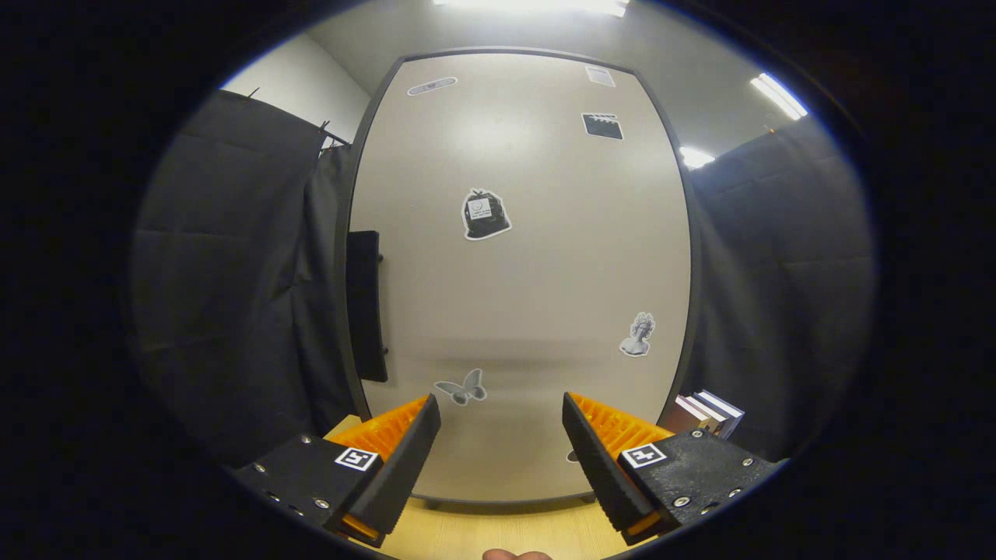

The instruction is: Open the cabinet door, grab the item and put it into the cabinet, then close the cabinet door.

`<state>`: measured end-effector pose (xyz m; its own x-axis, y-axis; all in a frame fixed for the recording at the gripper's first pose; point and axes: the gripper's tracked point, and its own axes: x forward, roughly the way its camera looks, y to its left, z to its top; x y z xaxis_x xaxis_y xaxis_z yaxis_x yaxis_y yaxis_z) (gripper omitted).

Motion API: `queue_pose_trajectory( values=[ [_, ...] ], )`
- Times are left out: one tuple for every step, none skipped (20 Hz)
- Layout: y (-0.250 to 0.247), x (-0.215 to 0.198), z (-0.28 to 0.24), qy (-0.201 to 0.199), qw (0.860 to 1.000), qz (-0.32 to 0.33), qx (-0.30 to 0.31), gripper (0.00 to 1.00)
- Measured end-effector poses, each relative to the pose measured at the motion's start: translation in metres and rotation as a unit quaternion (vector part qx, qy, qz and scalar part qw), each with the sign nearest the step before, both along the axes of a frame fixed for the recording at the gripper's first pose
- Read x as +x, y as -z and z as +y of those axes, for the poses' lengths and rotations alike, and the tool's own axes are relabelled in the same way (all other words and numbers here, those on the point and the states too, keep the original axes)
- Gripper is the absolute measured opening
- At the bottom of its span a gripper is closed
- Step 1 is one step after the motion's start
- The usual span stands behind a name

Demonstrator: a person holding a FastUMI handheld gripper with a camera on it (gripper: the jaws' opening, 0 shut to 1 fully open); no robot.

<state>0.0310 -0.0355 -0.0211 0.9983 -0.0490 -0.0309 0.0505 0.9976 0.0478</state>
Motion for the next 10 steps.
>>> queue_pose_trajectory(
  values=[
    [0.000,0.004,-0.002,0.002,1.000,0.000,0.003,0.98],
    [-0.001,0.008,-0.005,0.006,1.000,-0.001,0.004,0.98],
    [-0.003,0.012,-0.005,0.005,1.000,-0.001,0.008,0.98],
    [-0.004,0.016,-0.001,0.000,1.000,0.001,0.014,0.97],
    [-0.009,0.019,0.004,-0.004,1.000,0.000,0.015,0.97],
    [-0.015,0.022,0.009,-0.006,1.000,-0.006,0.009,0.97],
    [-0.023,0.024,0.016,-0.010,1.000,-0.016,0.001,0.97],
    [-0.032,0.025,0.026,-0.016,0.999,-0.029,-0.007,0.97],
    [-0.039,0.026,0.037,-0.024,0.999,-0.040,-0.014,0.97],
    [-0.045,0.028,0.048,-0.031,0.998,-0.048,-0.022,0.97]
  ],
)
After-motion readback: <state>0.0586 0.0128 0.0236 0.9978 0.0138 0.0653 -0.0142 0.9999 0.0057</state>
